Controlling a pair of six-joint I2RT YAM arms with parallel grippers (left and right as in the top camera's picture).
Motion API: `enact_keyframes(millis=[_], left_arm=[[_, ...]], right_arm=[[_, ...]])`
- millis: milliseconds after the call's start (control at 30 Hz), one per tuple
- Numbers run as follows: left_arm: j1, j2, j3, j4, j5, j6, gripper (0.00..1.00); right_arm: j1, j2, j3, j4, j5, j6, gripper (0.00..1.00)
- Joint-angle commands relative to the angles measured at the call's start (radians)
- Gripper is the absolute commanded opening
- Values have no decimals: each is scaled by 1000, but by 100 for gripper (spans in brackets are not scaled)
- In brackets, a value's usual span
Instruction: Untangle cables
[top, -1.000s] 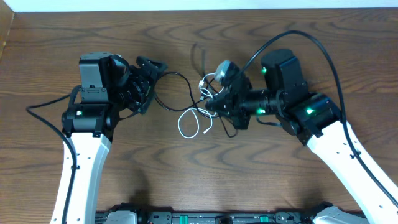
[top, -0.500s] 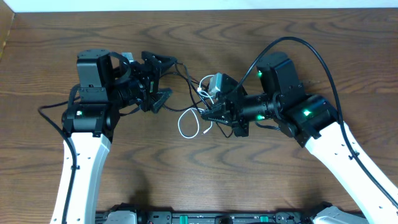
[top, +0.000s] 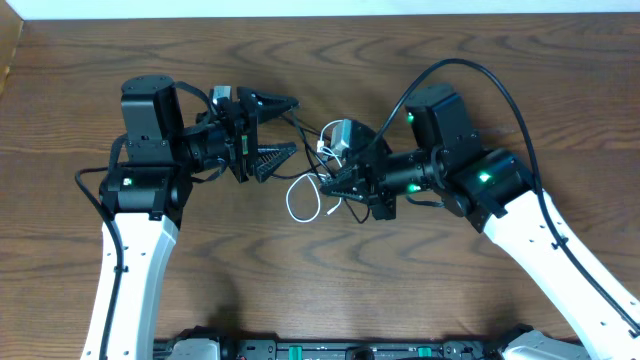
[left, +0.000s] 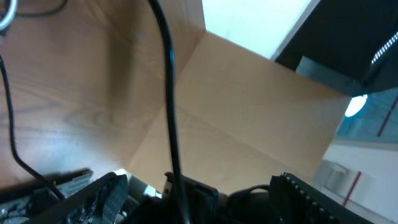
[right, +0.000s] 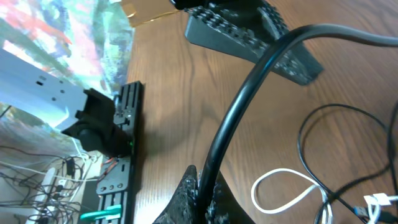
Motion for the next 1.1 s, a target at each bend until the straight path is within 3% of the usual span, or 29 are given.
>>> enact_keyframes(millis=[0, 433, 567, 767, 1067], left_arm=[[0, 3, 4, 3, 111, -26, 78], [0, 4, 4, 3, 122, -25, 54], [0, 3, 4, 3, 126, -25, 52], [0, 4, 4, 3, 125, -26, 33], [0, 4, 4, 3, 126, -25, 24]], right_arm=[[21, 1, 6, 6, -32, -7, 1], [25, 1, 6, 27, -32, -7, 1], [25, 1, 6, 37, -33, -4, 1], [25, 1, 6, 45, -32, 16, 1], [25, 1, 6, 45, -33, 16, 1]])
